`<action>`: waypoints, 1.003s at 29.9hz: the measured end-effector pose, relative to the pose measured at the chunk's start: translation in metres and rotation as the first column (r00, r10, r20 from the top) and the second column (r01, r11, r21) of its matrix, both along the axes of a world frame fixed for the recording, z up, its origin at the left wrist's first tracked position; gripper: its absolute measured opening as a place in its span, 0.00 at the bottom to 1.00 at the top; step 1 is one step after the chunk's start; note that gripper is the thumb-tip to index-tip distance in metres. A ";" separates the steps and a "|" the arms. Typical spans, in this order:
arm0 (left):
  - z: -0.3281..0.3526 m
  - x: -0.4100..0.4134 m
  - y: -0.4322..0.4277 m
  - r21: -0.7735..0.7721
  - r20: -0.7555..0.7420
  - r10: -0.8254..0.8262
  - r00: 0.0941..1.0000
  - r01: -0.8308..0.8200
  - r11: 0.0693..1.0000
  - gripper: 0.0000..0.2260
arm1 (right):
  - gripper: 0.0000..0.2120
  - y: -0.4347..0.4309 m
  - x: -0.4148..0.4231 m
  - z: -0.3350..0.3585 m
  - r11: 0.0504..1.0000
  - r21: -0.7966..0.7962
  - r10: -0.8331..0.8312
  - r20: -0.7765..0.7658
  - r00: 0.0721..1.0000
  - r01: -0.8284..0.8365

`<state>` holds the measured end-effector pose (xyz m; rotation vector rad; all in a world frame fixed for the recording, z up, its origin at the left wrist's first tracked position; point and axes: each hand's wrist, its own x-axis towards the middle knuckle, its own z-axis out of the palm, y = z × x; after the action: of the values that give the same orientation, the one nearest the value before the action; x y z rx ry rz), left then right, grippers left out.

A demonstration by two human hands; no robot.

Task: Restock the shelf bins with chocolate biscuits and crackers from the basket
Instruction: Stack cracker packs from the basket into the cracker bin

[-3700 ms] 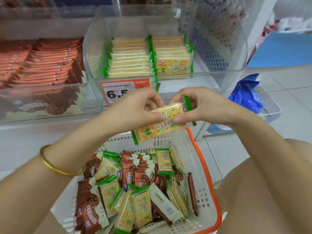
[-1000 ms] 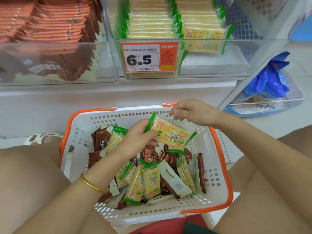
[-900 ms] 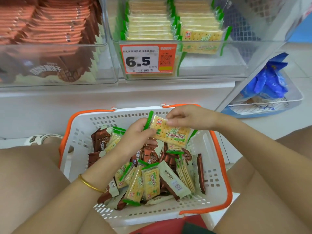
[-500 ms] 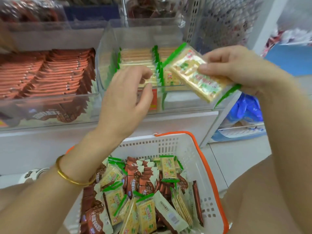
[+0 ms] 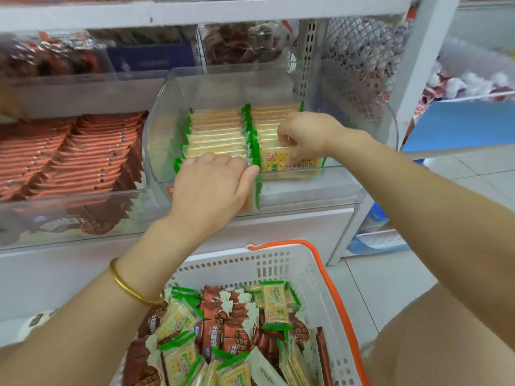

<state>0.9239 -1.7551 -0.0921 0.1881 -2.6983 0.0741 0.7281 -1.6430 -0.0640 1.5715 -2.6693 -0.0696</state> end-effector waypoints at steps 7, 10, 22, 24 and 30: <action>-0.002 0.000 0.000 0.004 -0.006 0.004 1.000 -0.004 1.000 0.18 | 0.20 0.000 0.004 -0.003 0.999 0.018 0.051 -0.086 0.995 -0.050; -0.001 0.001 0.000 0.011 0.006 0.043 0.999 -0.043 0.999 0.26 | 0.21 0.003 0.006 0.000 1.000 0.019 0.006 -0.082 0.997 -0.005; -0.098 0.087 0.011 0.122 -0.025 -0.218 0.976 0.219 0.968 0.12 | 0.05 0.040 0.142 -0.043 0.991 -0.103 0.111 0.280 0.953 -0.085; -0.128 0.101 0.003 0.193 0.140 -0.188 0.972 0.160 0.968 0.13 | 0.05 0.028 0.149 -0.102 0.970 0.199 0.064 0.349 0.935 -0.140; -0.163 0.118 0.002 0.285 0.369 -0.154 0.917 0.046 0.958 0.08 | 0.22 0.034 0.155 -0.262 0.804 0.571 -0.181 0.502 0.846 -0.166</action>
<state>1.0421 -1.7531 -0.2555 0.1243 -3.1035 -0.3263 0.8836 -1.6088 -0.3262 1.9893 -3.3156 -0.6310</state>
